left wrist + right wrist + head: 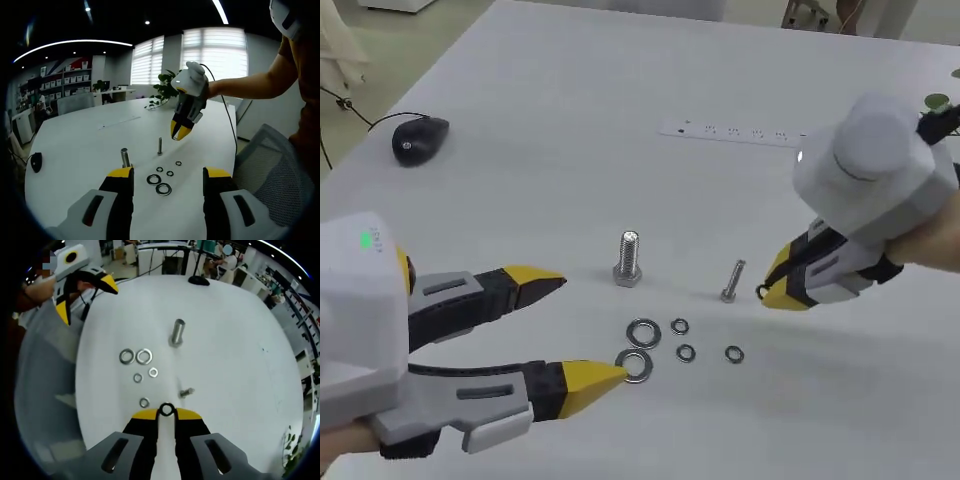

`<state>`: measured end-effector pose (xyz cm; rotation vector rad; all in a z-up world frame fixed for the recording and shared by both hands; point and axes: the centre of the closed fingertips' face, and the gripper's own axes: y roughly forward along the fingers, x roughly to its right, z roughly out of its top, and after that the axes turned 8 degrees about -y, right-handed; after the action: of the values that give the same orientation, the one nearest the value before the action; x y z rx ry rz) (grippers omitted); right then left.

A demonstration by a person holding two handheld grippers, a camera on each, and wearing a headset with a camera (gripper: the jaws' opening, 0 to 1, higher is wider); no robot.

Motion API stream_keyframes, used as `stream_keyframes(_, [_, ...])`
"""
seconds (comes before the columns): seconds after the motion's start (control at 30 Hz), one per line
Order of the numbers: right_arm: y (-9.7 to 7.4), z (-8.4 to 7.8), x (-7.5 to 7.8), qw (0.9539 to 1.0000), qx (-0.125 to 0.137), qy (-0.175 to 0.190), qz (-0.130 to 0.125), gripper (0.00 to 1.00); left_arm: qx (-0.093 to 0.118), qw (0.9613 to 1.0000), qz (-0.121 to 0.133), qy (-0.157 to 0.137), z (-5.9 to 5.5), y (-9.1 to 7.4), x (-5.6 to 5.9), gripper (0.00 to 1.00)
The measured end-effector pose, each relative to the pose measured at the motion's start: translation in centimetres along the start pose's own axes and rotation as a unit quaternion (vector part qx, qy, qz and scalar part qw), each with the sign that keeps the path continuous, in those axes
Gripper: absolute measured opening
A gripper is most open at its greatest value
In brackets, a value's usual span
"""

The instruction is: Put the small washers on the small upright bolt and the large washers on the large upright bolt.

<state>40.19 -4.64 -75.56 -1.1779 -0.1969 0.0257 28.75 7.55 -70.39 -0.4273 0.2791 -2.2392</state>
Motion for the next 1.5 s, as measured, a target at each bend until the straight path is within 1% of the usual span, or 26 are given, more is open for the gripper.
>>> stream_keyframes(0.17, [-0.4, 1.0, 1.8, 0.9998, -0.006, -0.018, -0.003, 0.11, 0.0, 1.0, 0.003, 0.0, 0.1, 0.0, -0.2, 0.55])
stream_keyframes(0.27, [-0.2, 1.4, 2.7, 0.9997, -0.009, -0.023, -0.001, 0.11, 0.001, 1.0, 0.004, -0.002, 0.1, 0.0, -0.3, 0.55])
stream_keyframes(0.3, [0.0, 1.5, 2.8, 0.9996, -0.01, -0.025, 0.005, 0.11, -0.001, 1.0, 0.005, -0.002, 0.1, 0.0, -0.4, 0.55])
stream_keyframes(0.4, [0.6, 1.5, 2.8, 0.999, -0.022, -0.036, 0.013, 0.11, -0.001, 1.0, 0.007, -0.003, 0.1, 0.0, -0.5, 0.55])
stream_keyframes(0.67, [1.3, 1.4, 2.4, 0.9982, -0.031, -0.044, 0.027, 0.11, -0.001, 0.9999, 0.011, -0.006, 0.0, -0.2, -0.7, 0.54])
stream_keyframes(0.93, [1.9, 0.8, 2.5, 0.9974, -0.042, -0.052, 0.026, 0.12, -0.001, 0.9999, 0.012, -0.009, -0.2, -0.3, -0.5, 0.54])
stream_keyframes(1.07, [2.2, 0.8, 2.4, 0.9972, -0.042, -0.056, 0.026, 0.12, 0.002, 0.9998, 0.014, -0.011, -0.2, -0.4, -0.5, 0.54])
stream_keyframes(1.2, [2.9, 0.5, 2.3, 0.9966, -0.048, -0.06, 0.028, 0.12, 0.001, 0.9998, 0.014, -0.011, -0.2, -0.4, -0.4, 0.54])
stream_keyframes(1.23, [3.0, 0.2, 2.3, 0.996, -0.054, -0.066, 0.025, 0.12, 0.001, 0.9998, 0.015, -0.01, -0.2, -0.4, -0.4, 0.54])
stream_keyframes(1.33, [3.7, 0.0, 2.2, 0.9961, -0.052, -0.064, 0.032, 0.12, 0.002, 0.9998, 0.015, -0.011, -0.2, -0.5, -0.5, 0.54])
stream_keyframes(1.43, [4.5, -0.4, 2.4, 0.9958, -0.051, -0.072, 0.028, 0.12, 0.002, 0.9998, 0.016, -0.011, -0.1, -0.6, -0.6, 0.54])
stream_keyframes(1.5, [4.9, -0.5, 2.4, 0.9957, -0.049, -0.073, 0.03, 0.12, 0.002, 0.9998, 0.016, -0.011, -0.1, -0.5, -0.6, 0.54])
